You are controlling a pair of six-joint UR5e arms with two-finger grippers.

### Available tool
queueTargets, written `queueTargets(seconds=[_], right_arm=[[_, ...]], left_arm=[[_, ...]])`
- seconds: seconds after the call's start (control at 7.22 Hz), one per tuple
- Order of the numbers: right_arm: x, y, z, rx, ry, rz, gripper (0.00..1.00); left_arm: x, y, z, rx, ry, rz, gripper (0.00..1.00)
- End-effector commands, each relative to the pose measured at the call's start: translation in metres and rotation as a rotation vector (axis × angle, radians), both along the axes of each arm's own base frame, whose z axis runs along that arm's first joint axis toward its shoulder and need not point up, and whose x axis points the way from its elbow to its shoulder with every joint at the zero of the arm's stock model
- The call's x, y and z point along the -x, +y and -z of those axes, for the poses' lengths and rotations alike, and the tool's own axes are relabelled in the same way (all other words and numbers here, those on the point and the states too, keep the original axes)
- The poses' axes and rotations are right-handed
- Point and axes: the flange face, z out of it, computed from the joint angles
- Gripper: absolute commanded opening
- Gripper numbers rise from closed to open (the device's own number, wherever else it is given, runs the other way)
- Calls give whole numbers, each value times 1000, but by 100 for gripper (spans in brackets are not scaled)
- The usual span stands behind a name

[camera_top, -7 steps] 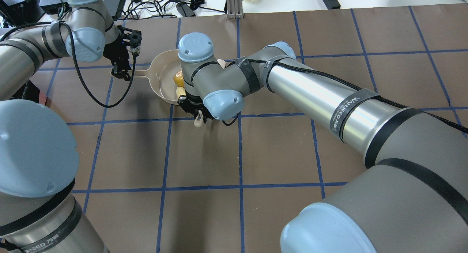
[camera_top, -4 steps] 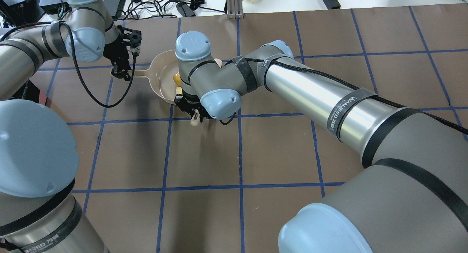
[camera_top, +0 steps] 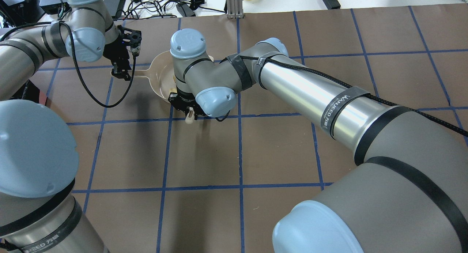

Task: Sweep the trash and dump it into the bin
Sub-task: 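Sweep the yellow sponge into the dustpan with the brush in the right gripper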

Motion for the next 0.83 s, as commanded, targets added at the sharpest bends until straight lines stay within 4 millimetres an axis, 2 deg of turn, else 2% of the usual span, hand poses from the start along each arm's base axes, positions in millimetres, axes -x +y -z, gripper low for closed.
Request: queueTargets(seconds=[0.0, 0.42, 0.69], right_arm=[[-8, 1, 4, -2, 0, -35, 0], [-20, 10, 5, -22, -28, -36, 0], [-28, 9, -6, -35, -93, -27, 0]], left_arm=[[0, 0, 1, -2, 0, -2, 0], [0, 2, 3, -6, 1, -3, 0], [0, 2, 3, -6, 1, -3, 0]])
